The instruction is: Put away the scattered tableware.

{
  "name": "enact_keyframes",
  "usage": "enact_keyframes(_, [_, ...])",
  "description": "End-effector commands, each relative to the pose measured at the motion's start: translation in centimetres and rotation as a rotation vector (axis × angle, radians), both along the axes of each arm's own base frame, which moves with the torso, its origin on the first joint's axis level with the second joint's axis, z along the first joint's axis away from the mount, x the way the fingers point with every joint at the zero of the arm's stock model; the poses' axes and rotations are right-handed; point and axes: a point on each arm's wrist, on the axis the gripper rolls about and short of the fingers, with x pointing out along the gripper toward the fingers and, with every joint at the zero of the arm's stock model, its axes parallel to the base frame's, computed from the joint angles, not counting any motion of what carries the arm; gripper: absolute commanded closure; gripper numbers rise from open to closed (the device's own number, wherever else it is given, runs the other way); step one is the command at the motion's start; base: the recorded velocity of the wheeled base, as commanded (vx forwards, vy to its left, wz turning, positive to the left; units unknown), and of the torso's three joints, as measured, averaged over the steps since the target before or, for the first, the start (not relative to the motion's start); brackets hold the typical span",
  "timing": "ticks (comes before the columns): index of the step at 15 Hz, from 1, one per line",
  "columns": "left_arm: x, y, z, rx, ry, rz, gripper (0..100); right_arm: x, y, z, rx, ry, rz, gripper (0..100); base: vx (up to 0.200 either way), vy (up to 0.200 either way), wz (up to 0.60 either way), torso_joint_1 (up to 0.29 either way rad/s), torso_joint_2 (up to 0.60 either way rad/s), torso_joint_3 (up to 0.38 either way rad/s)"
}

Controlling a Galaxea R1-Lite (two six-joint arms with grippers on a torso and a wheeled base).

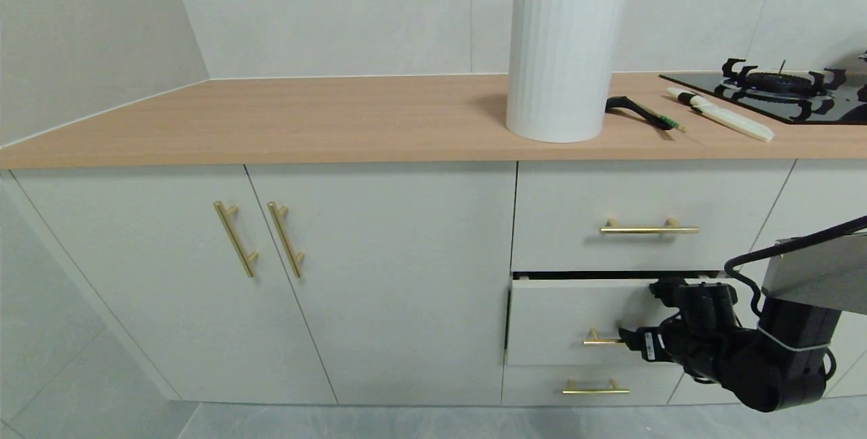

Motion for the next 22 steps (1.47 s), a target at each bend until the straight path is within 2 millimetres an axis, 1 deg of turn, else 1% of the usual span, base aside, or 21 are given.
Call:
enact_keyframes(1, [0.0, 0.0, 0.0, 0.000, 0.001, 0.000, 0, -3.2, 0.2, 3.9, 0.033, -0.007, 0.054, 0, 0.000, 0.000, 0.00, 0.000, 0.00, 0.000])
enact_keyframes(2, [0.0, 0.0, 0.0, 0.000, 0.001, 0.000, 0, -4.9, 0.3, 5.9, 0.040, 0.003, 0.073, 0, 0.000, 0.000, 0.00, 0.000, 0.00, 0.000])
enact_keyframes(3, [0.0, 0.0, 0.0, 0.000, 0.002, 0.000, 0, -6.0, 0.3, 7.9, 0.045, -0.006, 0.092, 0, 0.000, 0.000, 0.00, 0.000, 0.00, 0.000])
enact_keyframes(5, [0.0, 0.0, 0.0, 0.000, 0.001, 0.000, 0, -7.5, 0.5, 12.8, 0.051, -0.082, 0.115, 0, 0.000, 0.000, 0.00, 0.000, 0.00, 0.000])
enact_keyframes(6, [0.0, 0.0, 0.0, 0.000, 0.002, 0.000, 0, -8.3, 0.7, 14.8, 0.056, -0.108, 0.127, 0, 0.000, 0.000, 0.00, 0.000, 0.00, 0.000])
enact_keyframes(8, [0.0, 0.0, 0.0, 0.000, 0.001, 0.000, 0, -9.5, 0.9, 18.2, 0.074, -0.180, 0.139, 0, 0.000, 0.000, 0.00, 0.000, 0.00, 0.000])
enact_keyframes(9, [0.0, 0.0, 0.0, 0.000, 0.001, 0.000, 0, -9.6, 0.9, 18.8, 0.086, -0.202, 0.134, 0, 0.000, 0.000, 0.00, 0.000, 0.00, 0.000])
enact_keyframes(10, [0.0, 0.0, 0.0, 0.000, 0.002, 0.000, 0, -9.4, 1.0, 18.6, 0.093, -0.202, 0.131, 0, 0.000, 0.000, 0.00, 0.000, 0.00, 0.000])
enact_keyframes(12, [0.0, 0.0, 0.0, 0.000, 0.001, 0.000, 0, -7.9, 1.3, 17.4, 0.092, -0.213, 0.124, 0, 0.000, 0.000, 0.00, 0.000, 0.00, 0.000])
enact_keyframes(14, [0.0, 0.0, 0.0, 0.000, 0.001, 0.000, 0, -6.5, 1.5, 15.9, 0.097, -0.218, 0.085, 0, 0.000, 0.000, 0.00, 0.000, 0.00, 0.000])
enact_keyframes(16, [0.0, 0.0, 0.0, 0.000, 0.001, 0.000, 0, -5.3, 1.8, 14.0, 0.093, -0.183, 0.072, 0, 0.000, 0.000, 0.00, 0.000, 0.00, 0.000])
enact_keyframes(18, [0.0, 0.0, 0.0, 0.000, 0.001, 0.000, 0, -4.5, 2.4, 11.9, 0.077, -0.167, 0.069, 0, 0.000, 0.000, 0.00, 0.000, 0.00, 0.000])
enact_keyframes(20, [0.0, 0.0, 0.0, 0.000, 0.001, 0.000, 0, -3.8, 2.8, 10.4, 0.062, -0.180, 0.056, 0, 0.000, 0.000, 0.00, 0.000, 0.00, 0.000])
enact_keyframes(21, [0.0, 0.0, 0.0, 0.000, 0.001, 0.000, 0, -3.7, 2.8, 9.5, 0.053, -0.180, 0.047, 0, 0.000, 0.000, 0.00, 0.000, 0.00, 0.000])
enact_keyframes(22, [0.0, 0.0, 0.0, 0.000, 0.001, 0.000, 0, -3.6, 2.8, 9.3, 0.053, -0.186, 0.045, 0, 0.000, 0.000, 0.00, 0.000, 0.00, 0.000])
